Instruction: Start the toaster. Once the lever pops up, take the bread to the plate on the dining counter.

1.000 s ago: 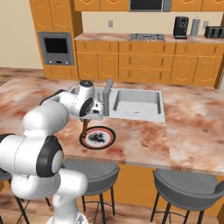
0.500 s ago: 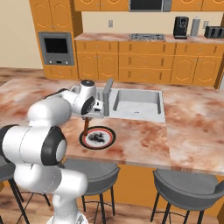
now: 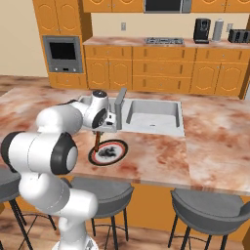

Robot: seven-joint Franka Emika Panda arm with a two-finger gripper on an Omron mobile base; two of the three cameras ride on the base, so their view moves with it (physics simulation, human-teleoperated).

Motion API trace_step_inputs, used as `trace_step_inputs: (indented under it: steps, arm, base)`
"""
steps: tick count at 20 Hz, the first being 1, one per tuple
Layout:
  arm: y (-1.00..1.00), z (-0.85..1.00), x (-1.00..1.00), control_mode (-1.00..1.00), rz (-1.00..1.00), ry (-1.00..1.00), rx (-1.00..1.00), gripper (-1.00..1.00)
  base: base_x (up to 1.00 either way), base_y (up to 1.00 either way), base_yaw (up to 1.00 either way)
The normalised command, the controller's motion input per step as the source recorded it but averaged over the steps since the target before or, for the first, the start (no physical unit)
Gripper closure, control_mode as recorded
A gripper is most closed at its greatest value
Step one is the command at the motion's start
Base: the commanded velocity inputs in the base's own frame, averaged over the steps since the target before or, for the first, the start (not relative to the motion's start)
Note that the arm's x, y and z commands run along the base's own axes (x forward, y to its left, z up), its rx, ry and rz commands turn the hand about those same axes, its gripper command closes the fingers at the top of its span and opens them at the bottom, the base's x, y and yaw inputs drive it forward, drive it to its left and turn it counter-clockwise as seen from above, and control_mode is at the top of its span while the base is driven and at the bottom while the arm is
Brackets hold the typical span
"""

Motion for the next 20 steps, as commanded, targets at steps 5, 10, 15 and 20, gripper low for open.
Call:
trace_step_inputs:
  steps: [5, 10, 15, 20]
  arm:
    - [0.0, -0.15, 0.0, -1.0, 0.0, 0.0, 0.0, 1.0]
    - [0.0, -0.01, 0.0, -1.0, 0.0, 0.0, 0.0, 1.0]
    - [0.0, 0.0, -0.05, -1.0, 0.0, 0.0, 0.0, 1.0]
    - [0.0, 0.0, -0.12, -1.0, -0.01, 0.0, 0.0, 1.0]
  base:
    - [0.0, 0.0, 0.0]
    - [0.0, 0.0, 0.0]
    - [0.0, 0.0, 0.0]
    - [0.0, 0.0, 0.0]
